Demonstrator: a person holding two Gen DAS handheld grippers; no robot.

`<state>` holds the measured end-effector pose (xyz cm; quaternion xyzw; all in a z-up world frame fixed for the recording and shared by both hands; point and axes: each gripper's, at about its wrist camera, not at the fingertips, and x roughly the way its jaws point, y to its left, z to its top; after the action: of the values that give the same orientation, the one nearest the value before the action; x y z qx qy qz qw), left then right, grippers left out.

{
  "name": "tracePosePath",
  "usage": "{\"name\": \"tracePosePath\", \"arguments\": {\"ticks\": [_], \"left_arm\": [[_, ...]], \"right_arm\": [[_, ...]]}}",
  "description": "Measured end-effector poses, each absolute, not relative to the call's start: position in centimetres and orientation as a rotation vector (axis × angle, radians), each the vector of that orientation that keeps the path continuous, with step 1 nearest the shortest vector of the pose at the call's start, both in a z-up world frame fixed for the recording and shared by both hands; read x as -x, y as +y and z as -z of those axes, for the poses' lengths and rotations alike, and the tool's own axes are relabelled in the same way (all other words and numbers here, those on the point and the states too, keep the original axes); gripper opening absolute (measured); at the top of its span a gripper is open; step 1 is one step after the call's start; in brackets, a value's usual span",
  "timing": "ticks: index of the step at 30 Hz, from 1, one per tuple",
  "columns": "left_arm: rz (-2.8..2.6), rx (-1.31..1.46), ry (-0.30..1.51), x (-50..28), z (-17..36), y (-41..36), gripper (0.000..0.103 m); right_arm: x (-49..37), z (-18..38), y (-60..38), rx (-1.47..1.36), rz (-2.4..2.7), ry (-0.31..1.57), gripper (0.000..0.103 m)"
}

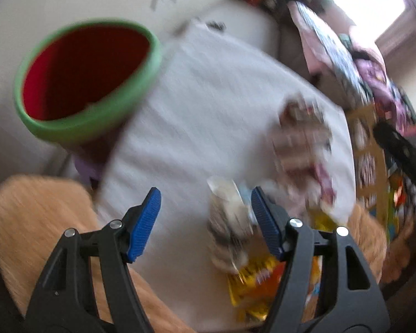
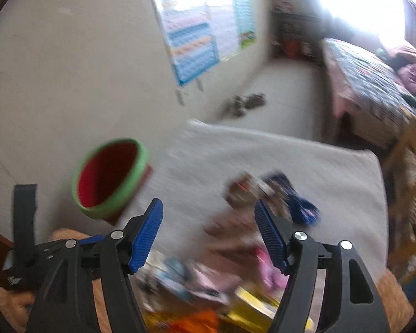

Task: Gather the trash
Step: 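Return the left tool to the table and grasp the patterned paper cup, then grasp the pink-and-white paper wrapper with the right tool while the left tool holds the cup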

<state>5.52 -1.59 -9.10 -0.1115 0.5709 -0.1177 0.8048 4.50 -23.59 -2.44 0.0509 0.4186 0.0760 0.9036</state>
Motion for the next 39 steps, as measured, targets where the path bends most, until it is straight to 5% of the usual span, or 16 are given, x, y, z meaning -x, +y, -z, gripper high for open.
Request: {"name": "tracePosePath", "arguments": {"ticks": [13, 20, 33, 39], "left_arm": [[0.268, 0.151, 1.366, -5.4, 13.7, -4.5, 0.064], [0.327, 0.164, 1.365, -5.3, 14.0, -5.0, 0.043], [0.229, 0.167, 1.27, -6.2, 12.0, -2.6, 0.042], [0.196, 0.18, 1.254, -6.7, 11.8, -1.2, 0.042]], "right_arm": [[-4.0, 5.1, -26.9, -0.197, -0.121, 0.979, 0.067], [-4.1, 6.0, -26.2, -0.183, -0.128, 1.011, 0.07], [-4.3, 6.8, -25.6, -0.112, -0.213, 1.09, 0.071], [-3.8, 8.9, -22.9, -0.028, -0.319, 1.187, 0.056]]}}
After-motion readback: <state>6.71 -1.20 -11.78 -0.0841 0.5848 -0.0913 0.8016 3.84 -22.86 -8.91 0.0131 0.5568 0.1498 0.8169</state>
